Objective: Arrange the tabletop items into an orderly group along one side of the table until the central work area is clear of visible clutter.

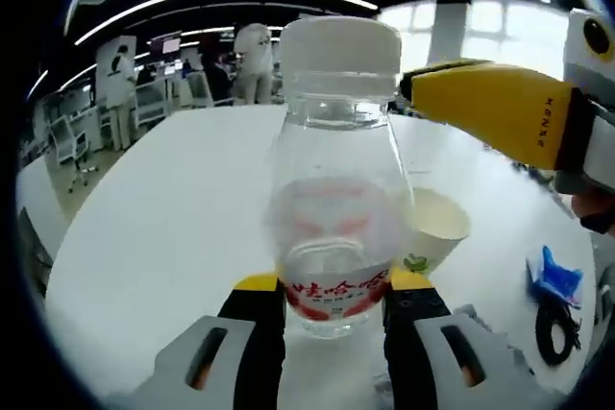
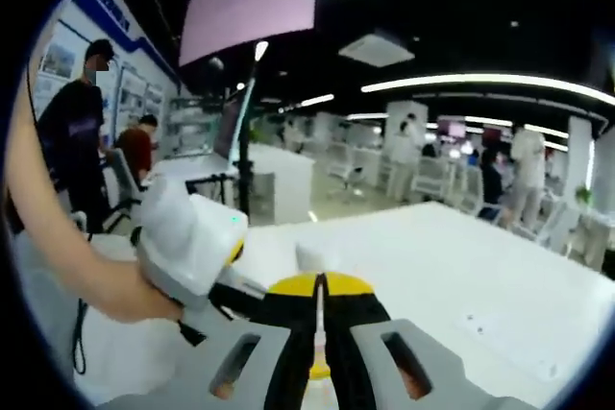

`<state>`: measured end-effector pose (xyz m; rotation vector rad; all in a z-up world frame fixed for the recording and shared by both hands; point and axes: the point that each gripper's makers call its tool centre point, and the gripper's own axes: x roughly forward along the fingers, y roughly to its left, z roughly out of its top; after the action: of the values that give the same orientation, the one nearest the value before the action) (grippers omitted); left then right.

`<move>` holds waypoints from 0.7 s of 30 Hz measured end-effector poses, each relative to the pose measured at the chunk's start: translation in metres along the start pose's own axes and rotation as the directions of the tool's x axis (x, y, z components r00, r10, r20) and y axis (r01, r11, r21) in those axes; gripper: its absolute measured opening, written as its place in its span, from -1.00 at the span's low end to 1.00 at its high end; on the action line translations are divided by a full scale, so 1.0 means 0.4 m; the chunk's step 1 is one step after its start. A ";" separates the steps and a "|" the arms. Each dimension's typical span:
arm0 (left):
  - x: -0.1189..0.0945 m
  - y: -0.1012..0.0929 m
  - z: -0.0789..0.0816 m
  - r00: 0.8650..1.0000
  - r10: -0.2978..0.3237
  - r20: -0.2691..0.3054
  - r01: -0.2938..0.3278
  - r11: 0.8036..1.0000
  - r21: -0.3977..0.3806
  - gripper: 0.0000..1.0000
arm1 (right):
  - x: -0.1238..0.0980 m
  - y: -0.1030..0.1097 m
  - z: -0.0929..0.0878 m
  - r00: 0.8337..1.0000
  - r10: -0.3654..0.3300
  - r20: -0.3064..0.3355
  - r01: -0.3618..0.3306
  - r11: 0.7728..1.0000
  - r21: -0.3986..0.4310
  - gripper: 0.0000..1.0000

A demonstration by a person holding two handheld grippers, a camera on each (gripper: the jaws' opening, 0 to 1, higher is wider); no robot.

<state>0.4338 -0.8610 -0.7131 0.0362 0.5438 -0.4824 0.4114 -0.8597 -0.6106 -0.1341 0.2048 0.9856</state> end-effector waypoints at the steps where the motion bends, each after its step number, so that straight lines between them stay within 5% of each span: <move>1: 0.001 -0.004 0.003 1.000 -0.007 0.004 0.007 1.000 -0.031 -0.27 | 0.008 0.001 0.002 1.000 0.011 0.017 -0.012 1.000 0.029 -1.00; 3: 0.008 -0.001 0.030 0.998 -0.007 0.061 0.005 0.999 0.035 -0.28 | 0.022 0.001 -0.004 1.000 0.014 0.015 -0.015 0.999 0.040 -1.00; 7: 0.017 -0.010 0.039 0.996 -0.006 0.087 0.005 1.000 0.016 -0.31 | 0.044 0.007 -0.030 1.000 0.027 -0.004 -0.027 0.996 0.085 -1.00; 11: 0.025 0.006 0.031 0.995 0.019 0.102 -0.016 0.999 -0.032 -0.32 | 0.044 0.011 -0.027 1.000 0.019 0.005 -0.019 0.996 0.083 -1.00; 14: 0.029 0.006 0.031 0.994 0.008 0.111 -0.010 1.000 0.016 -0.32 | 0.038 -0.001 -0.019 1.000 0.009 0.022 -0.010 0.996 0.084 -1.00; 21: 0.034 0.004 0.035 0.992 0.023 0.122 -0.022 1.000 -0.007 -0.32 | 0.023 -0.005 -0.012 0.999 0.007 0.040 -0.011 0.995 0.103 -1.00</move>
<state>0.4515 -0.8675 -0.7079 0.0076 0.4245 -0.4576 0.4176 -0.8542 -0.6176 -0.0192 0.2201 0.9834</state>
